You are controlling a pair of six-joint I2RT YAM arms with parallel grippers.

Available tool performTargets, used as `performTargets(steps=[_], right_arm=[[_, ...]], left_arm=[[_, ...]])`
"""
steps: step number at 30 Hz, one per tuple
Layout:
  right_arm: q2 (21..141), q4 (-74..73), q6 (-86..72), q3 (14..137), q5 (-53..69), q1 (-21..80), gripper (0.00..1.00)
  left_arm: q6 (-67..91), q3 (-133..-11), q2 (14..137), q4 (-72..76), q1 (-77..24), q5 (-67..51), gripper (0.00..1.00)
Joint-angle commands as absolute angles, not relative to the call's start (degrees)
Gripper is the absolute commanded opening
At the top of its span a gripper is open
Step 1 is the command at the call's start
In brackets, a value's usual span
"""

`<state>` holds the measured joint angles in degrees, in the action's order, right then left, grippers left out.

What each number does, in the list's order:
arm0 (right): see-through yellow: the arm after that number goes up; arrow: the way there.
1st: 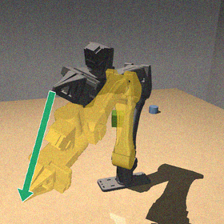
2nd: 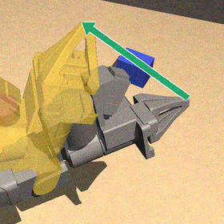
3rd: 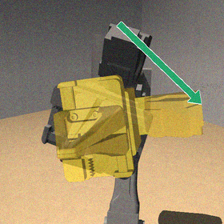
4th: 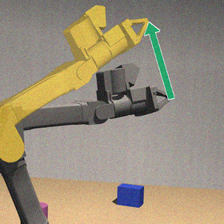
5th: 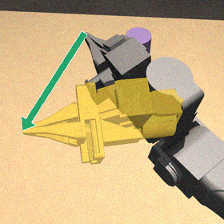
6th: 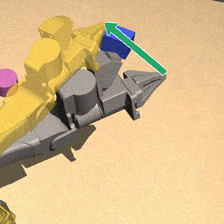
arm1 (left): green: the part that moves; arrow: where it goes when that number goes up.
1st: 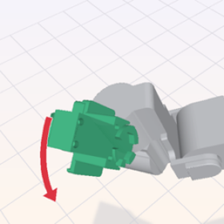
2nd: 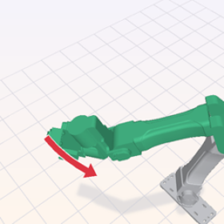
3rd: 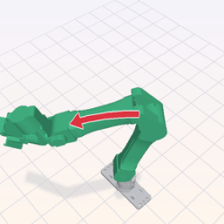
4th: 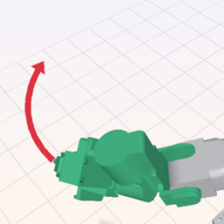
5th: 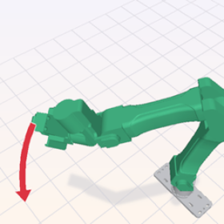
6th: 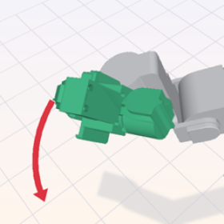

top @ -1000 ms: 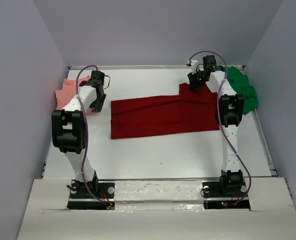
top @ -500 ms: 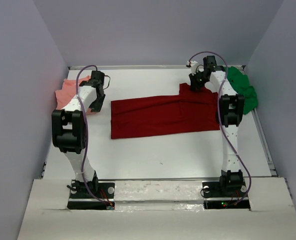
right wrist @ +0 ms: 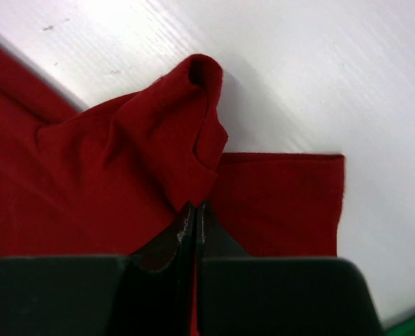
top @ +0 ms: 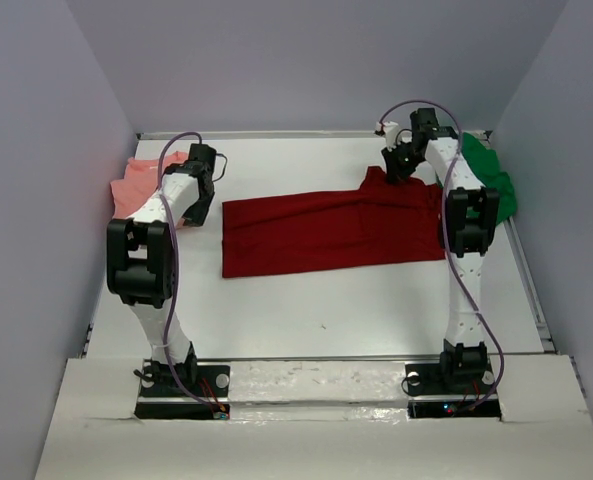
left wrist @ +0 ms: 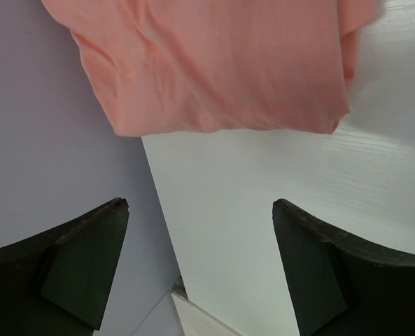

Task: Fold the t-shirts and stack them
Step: Fold the tshirt

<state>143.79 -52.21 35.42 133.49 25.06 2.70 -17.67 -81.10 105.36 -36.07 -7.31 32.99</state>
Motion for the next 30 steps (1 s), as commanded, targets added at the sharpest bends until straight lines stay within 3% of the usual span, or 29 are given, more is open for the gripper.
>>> performTargets(steps=[1, 18, 30], right_arm=[[135.5, -54.7, 36.6, 131.3, 26.1, 2.5, 0.0], [125.1, -70.0, 42.5, 123.4, 30.2, 2.5, 0.0], [117.8, -72.1, 44.6, 108.3, 30.8, 3.1, 0.0]], left_arm=[[-18.1, -81.0, 103.5, -36.4, -8.2, 35.0, 0.97], [-18.4, -81.1, 101.4, -36.5, -9.3, 34.9, 0.97], [-18.7, -79.5, 98.8, -35.9, -9.3, 34.5, 0.98]])
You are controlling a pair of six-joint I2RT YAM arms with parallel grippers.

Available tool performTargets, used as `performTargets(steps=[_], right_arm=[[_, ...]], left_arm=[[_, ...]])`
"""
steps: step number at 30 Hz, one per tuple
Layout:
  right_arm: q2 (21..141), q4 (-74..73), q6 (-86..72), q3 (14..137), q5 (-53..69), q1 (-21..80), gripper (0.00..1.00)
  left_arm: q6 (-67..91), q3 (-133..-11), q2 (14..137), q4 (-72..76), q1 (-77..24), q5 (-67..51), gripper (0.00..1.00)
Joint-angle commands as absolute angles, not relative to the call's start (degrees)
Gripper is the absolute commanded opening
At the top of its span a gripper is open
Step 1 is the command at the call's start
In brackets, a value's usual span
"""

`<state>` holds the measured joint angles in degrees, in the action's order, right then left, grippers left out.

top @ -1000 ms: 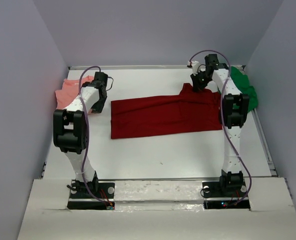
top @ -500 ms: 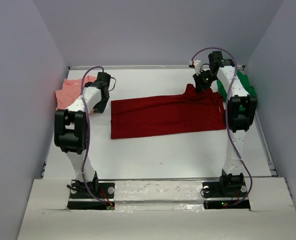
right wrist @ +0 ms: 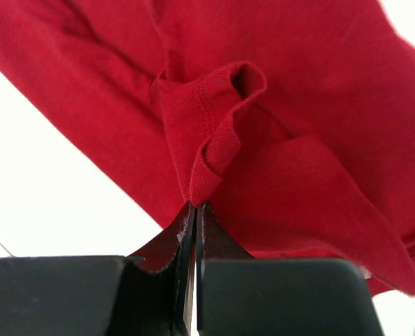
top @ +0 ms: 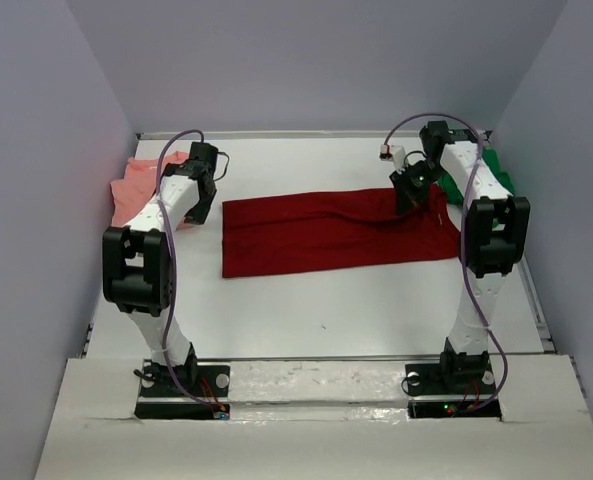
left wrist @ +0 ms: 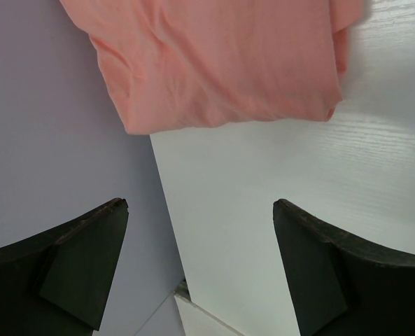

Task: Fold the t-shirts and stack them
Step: Fold the tshirt

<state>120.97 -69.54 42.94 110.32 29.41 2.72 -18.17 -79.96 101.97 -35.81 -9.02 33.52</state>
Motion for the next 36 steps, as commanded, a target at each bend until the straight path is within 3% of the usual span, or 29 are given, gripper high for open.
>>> performTargets(steps=[1, 10, 18, 23, 24, 27, 36], right_arm=[[117.7, -72.3, 44.6, 108.3, 30.9, 3.1, 0.0], [117.0, -73.2, 45.9, 104.0, 31.4, 4.1, 0.01], [117.4, -76.5, 47.8, 101.1, 31.2, 5.4, 0.09], [117.3, -77.8, 48.5, 99.5, 29.4, 6.0, 0.35], [117.0, -77.3, 48.3, 99.4, 28.4, 6.0, 0.56], [116.5, -77.4, 48.2, 99.7, 27.6, 6.0, 0.92], [112.2, -74.6, 44.7, 108.4, 27.0, 6.0, 0.92]], left_arm=[[-18.7, -79.5, 98.8, -36.0, -9.3, 34.4, 0.98], [-18.9, -78.6, 98.2, -35.9, -9.3, 33.7, 0.98], [-19.1, -77.9, 98.0, -35.8, -9.4, 33.4, 0.98], [-19.1, -78.0, 97.8, -35.9, -9.6, 33.2, 0.98], [-19.1, -77.9, 97.7, -35.9, -9.6, 33.3, 0.98], [-19.2, -77.8, 97.4, -36.0, -9.8, 33.1, 0.98], [-19.4, -76.6, 95.5, -35.6, -9.8, 33.0, 0.98]])
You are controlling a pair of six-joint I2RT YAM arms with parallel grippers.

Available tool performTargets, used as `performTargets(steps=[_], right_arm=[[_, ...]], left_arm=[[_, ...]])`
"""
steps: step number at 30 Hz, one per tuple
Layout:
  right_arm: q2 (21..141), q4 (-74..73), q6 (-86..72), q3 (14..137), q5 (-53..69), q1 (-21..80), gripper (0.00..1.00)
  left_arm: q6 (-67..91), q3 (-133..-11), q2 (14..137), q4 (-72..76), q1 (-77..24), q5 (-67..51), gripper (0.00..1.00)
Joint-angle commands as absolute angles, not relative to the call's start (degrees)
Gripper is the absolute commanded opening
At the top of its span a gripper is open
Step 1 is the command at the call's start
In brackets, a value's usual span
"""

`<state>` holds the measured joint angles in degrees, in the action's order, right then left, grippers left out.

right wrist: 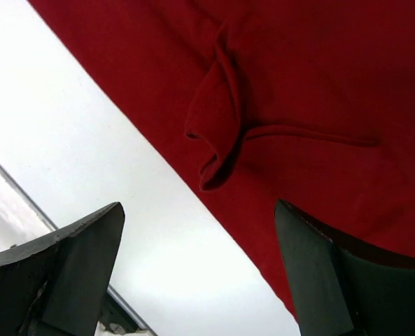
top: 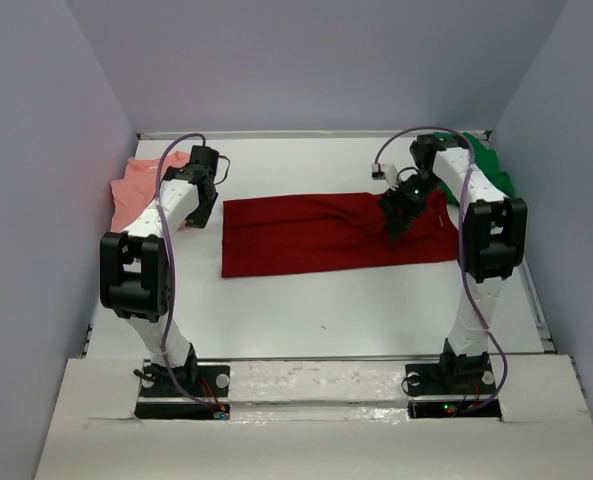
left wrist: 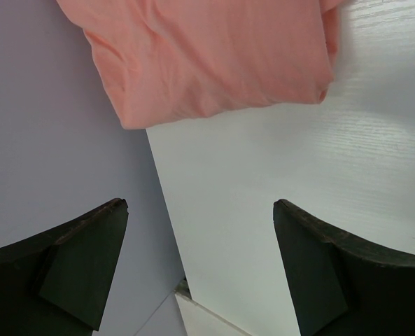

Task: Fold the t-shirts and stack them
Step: Fold the tshirt

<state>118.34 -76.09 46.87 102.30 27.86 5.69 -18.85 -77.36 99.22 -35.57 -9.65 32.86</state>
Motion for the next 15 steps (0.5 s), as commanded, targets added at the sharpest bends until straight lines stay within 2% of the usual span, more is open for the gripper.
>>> performTargets(steps=[1, 2, 5, 6, 8, 9, 12, 15], right_arm=[[111.7, -73.9, 44.0, 109.2, 26.7, 6.0, 0.92], [110.5, -72.2, 43.3, 109.8, 26.4, 6.0, 0.91], [108.3, -63.6, 38.9, 107.9, 22.7, 6.0, 0.82], [108.0, -61.5, 37.8, 106.5, 21.6, 6.0, 0.65], [108.5, -59.8, 37.2, 104.0, 20.6, 6.0, 0.44], [110.4, -60.4, 37.4, 103.8, 20.2, 6.0, 0.3], [114.0, -60.7, 37.5, 103.0, 20.3, 6.0, 0.12], [115.7, -60.5, 37.6, 102.5, 21.9, 6.0, 0.0]], left_arm=[[-19.4, -76.6, 95.4, -35.6, -9.8, 32.9, 0.98], [-19.4, -76.5, 95.3, -35.6, -9.8, 32.7, 0.98], [-19.4, -76.4, 94.9, -35.4, -9.8, 32.5, 0.98], [-19.4, -76.3, 94.9, -35.5, -9.8, 32.3, 0.98], [-19.4, -76.3, 94.9, -35.5, -9.8, 32.2, 0.98], [-19.4, -76.3, 94.9, -35.5, -9.8, 32.3, 0.98], [-19.4, -76.1, 94.7, -35.5, -9.9, 32.3, 0.98], [-19.4, -75.9, 94.9, -35.5, -9.9, 32.3, 0.98]])
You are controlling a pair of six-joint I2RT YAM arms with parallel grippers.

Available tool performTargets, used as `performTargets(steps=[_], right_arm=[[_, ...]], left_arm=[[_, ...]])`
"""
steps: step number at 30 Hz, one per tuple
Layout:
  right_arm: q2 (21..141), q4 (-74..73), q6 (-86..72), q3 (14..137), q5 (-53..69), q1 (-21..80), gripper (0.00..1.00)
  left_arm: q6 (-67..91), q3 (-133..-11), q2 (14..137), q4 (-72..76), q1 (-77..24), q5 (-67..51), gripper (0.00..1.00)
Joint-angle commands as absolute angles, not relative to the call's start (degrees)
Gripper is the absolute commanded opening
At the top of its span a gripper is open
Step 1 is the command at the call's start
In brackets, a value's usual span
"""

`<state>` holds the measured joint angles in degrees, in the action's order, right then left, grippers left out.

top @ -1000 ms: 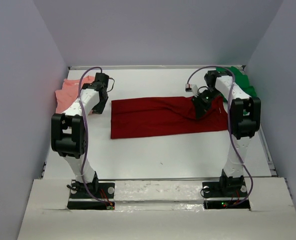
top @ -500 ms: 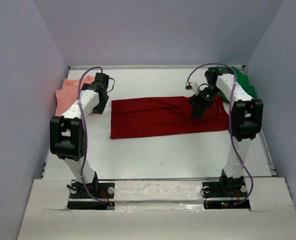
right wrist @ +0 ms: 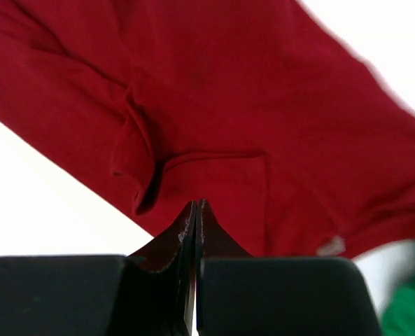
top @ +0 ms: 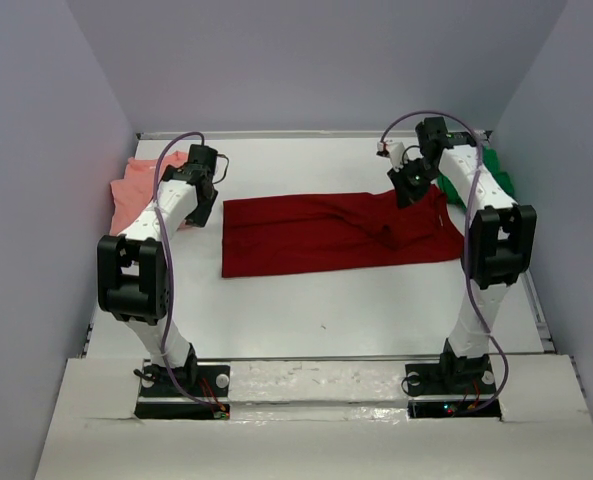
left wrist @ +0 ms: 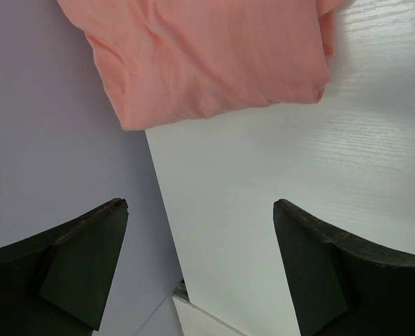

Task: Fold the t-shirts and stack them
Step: Fold the tshirt

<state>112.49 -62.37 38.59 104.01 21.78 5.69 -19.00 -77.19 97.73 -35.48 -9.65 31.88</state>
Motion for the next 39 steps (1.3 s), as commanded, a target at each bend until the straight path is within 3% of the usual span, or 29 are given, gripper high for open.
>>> performTargets(steps=[1, 8, 16, 35, 39], right_arm=[[116.8, -60.5, 37.6, 102.6, 22.3, 6.0, 0.0], [120.3, -62.5, 38.6, 104.4, 24.4, 6.5, 0.0], [121.2, -85.2, 50.5, 109.5, 37.4, 7.1, 0.0], [119.2, -85.2, 52.0, 102.4, 37.8, 7.1, 0.0], [116.0, -70.4, 41.3, 101.8, 30.0, 7.1, 0.0]], left_arm=[[-19.4, -75.9, 94.9, -35.5, -9.9, 32.3, 0.98], [-19.7, -75.2, 94.8, -35.2, -9.9, 32.7, 0.98], [-19.6, -75.5, 95.2, -35.5, -9.9, 32.5, 0.98], [-20.1, -73.0, 92.7, -34.9, -10.1, 32.8, 0.98], [-20.2, -72.5, 92.4, -34.6, -10.1, 32.8, 0.99]])
